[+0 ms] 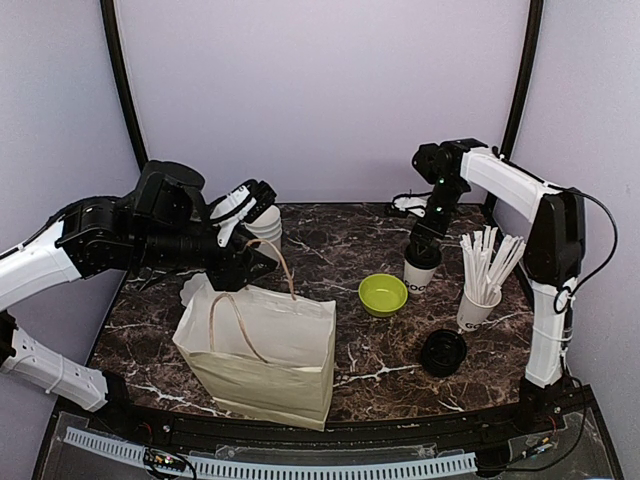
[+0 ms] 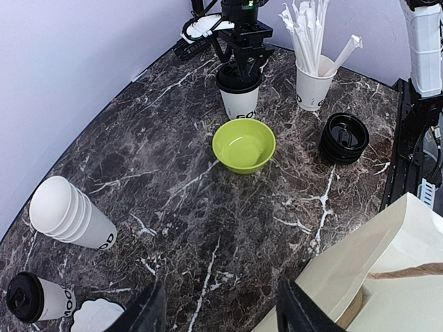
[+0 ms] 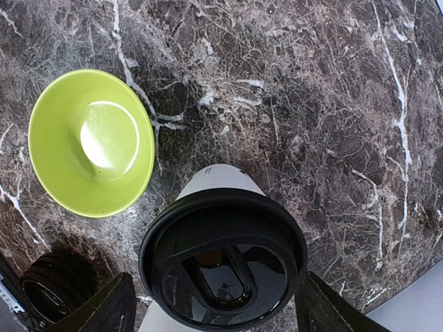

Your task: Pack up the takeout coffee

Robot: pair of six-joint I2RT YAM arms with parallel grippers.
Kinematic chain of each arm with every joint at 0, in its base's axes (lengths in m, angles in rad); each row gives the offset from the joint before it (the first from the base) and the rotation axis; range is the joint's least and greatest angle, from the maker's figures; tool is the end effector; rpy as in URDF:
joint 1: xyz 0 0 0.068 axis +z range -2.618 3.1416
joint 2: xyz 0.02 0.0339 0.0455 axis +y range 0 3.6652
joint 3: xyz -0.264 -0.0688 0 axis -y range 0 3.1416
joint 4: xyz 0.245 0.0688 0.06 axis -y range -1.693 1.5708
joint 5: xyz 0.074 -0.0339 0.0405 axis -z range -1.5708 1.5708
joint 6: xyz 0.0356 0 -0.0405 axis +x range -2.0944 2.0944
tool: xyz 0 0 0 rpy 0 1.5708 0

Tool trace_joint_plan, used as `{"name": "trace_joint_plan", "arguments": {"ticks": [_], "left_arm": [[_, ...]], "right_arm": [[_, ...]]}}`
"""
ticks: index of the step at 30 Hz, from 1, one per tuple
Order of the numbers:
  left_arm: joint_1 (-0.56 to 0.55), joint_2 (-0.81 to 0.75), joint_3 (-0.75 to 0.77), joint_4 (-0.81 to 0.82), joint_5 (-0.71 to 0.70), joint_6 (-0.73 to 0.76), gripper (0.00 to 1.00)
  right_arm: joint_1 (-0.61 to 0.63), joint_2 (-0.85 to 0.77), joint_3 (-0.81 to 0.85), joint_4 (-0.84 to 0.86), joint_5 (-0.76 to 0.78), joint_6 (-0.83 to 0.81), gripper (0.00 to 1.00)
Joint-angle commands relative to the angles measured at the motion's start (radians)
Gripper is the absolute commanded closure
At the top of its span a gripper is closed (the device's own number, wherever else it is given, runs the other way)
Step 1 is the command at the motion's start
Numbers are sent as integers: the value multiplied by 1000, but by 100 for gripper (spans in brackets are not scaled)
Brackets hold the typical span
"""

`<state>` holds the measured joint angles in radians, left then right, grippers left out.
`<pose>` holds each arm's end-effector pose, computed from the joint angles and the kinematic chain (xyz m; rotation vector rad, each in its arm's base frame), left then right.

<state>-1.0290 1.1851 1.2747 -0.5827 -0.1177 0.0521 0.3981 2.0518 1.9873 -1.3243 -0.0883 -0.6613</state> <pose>0.1354 -0.2169 0.3880 1.0144 1.8334 -0.4785 0.3770 0.1620 0.2840 -1.4999 2.5382 0.0938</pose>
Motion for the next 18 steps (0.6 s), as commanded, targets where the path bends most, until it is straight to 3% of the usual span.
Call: {"name": "trace_joint_plan", "arguments": {"ticks": [1,18], "left_arm": [[7,-20,-11,18,0,-4,43],[7,-7,-10,17,17,-12,43]], "right_arm": [[-4,4,1,-30,14,-9,21],[-4,12,-51,9,34,-4,19]]}}
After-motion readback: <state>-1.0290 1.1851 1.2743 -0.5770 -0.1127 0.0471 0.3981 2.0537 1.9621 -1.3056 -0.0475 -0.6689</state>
